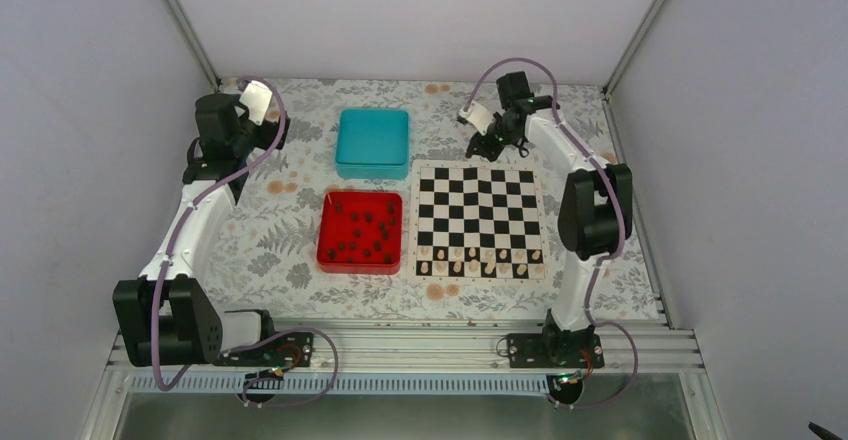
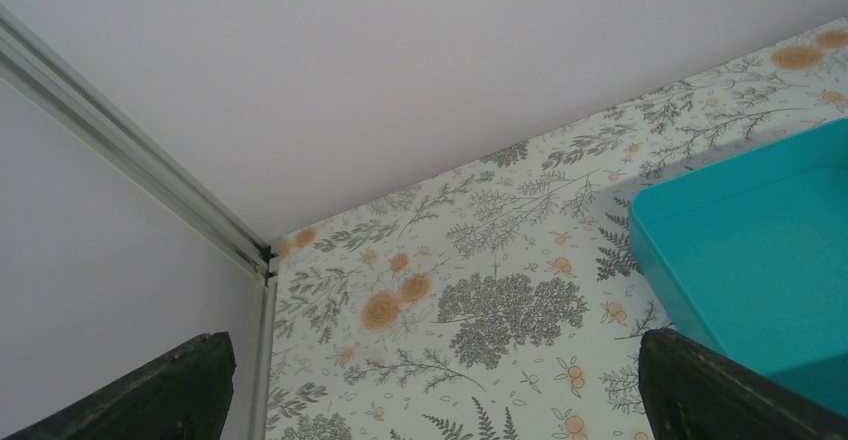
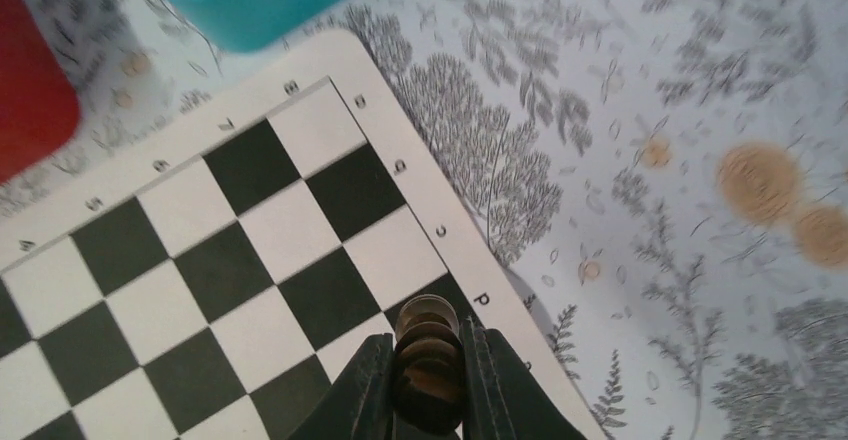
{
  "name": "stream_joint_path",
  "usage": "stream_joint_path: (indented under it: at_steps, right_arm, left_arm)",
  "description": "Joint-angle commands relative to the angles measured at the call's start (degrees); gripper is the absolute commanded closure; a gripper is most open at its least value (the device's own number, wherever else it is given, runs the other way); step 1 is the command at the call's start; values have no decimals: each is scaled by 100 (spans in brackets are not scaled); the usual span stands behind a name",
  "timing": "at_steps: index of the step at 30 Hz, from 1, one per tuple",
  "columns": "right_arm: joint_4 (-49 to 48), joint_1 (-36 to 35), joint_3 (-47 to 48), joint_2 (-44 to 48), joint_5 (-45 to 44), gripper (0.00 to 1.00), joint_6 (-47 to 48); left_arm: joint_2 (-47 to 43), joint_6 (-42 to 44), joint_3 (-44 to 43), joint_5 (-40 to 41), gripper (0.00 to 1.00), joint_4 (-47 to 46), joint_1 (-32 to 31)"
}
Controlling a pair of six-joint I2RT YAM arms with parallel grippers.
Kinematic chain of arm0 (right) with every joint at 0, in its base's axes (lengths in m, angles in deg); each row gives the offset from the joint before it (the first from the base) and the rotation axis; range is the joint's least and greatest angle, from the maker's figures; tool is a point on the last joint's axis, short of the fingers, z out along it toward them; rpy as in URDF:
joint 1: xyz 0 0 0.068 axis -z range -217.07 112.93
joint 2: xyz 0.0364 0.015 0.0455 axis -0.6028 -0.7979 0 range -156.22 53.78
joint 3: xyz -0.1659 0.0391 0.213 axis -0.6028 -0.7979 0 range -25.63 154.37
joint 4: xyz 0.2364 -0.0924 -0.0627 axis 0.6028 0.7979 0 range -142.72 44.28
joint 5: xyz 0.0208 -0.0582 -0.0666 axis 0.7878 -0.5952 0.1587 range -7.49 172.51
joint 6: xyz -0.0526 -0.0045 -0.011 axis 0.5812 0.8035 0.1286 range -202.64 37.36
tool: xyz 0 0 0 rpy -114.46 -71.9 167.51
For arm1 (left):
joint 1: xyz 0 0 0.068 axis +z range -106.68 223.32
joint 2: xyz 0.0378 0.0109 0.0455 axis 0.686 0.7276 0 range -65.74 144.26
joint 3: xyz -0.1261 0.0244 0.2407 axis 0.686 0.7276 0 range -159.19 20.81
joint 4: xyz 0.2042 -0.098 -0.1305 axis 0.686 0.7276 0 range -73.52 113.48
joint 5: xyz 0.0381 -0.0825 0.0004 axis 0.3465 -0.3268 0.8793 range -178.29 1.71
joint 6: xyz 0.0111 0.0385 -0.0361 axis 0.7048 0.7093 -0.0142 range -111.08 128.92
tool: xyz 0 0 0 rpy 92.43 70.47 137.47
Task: Set up the chess pieces on the board
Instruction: Place the chess piece on the chessboard.
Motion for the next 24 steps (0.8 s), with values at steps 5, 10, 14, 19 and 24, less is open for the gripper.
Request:
stream_joint_path:
  at_steps: [5,10,14,19,24]
  right_arm:
    - [-697,411,-660,-250,-330,96,103]
    - [-983,564,-1076,-209,-401,96,132]
    - [-1135,593,-1247,-175,-342,96,121]
    - [-1148,586,-1212,-201,-63,96,67]
    - [-1102,537,-1185,-291,6,96,70]
  left_arm:
    - [-108,-16,72,21,0,-120,5]
    - [-74,-16,77,22,0,-132,5]
    - [-55,-25,69,11,0,-122,4]
    - [-47,-1,105,36,0,-143,5]
    - [-22,26,132,64,0,-169,5]
